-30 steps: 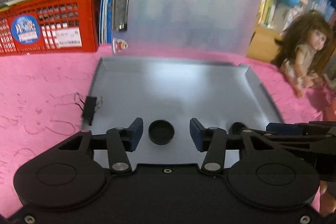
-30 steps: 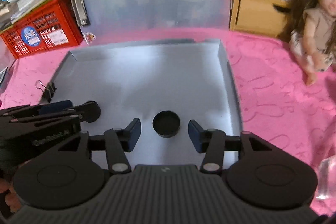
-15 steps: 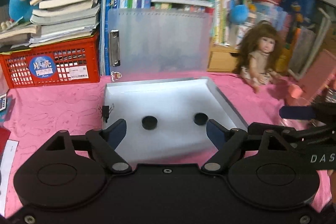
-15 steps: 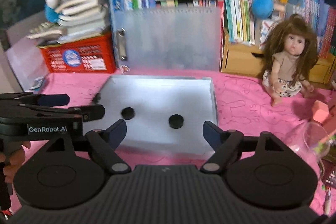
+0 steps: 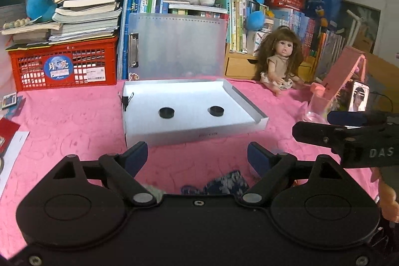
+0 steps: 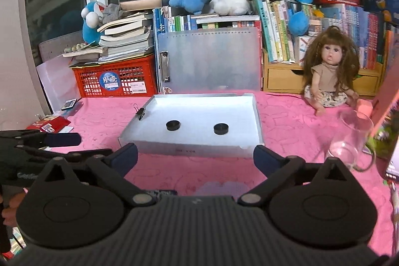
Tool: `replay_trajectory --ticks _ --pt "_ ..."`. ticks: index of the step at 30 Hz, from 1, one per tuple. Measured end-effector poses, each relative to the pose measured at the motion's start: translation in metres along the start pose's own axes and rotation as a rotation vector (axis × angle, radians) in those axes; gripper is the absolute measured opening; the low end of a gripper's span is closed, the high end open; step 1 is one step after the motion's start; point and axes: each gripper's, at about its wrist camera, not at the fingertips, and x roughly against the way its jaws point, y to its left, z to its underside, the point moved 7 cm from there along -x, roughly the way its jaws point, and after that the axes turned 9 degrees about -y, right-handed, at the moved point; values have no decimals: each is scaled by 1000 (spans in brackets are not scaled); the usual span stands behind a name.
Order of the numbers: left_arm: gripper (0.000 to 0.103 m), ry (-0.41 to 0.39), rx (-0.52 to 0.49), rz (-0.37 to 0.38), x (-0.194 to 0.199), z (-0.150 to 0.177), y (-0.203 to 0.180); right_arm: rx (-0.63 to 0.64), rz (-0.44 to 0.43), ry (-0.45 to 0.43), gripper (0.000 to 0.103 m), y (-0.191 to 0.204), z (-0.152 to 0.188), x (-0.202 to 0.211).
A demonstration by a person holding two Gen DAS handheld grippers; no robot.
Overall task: Organize objects
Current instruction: 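Move the left tool to the red crochet bow while the right tool approaches the yellow crochet snake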
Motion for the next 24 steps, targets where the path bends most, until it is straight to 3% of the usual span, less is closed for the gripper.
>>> replay_trajectory --ticks 11,19,24 --pt "89 -31 -52 -55 33 45 0 40 21 -25 103 5 43 19" --pt "90 -38 -10 -90 45 75 12 71 38 12 103 7 72 17" --pt "90 -34 -34 -127 47 87 17 71 36 36 103 9 84 14"
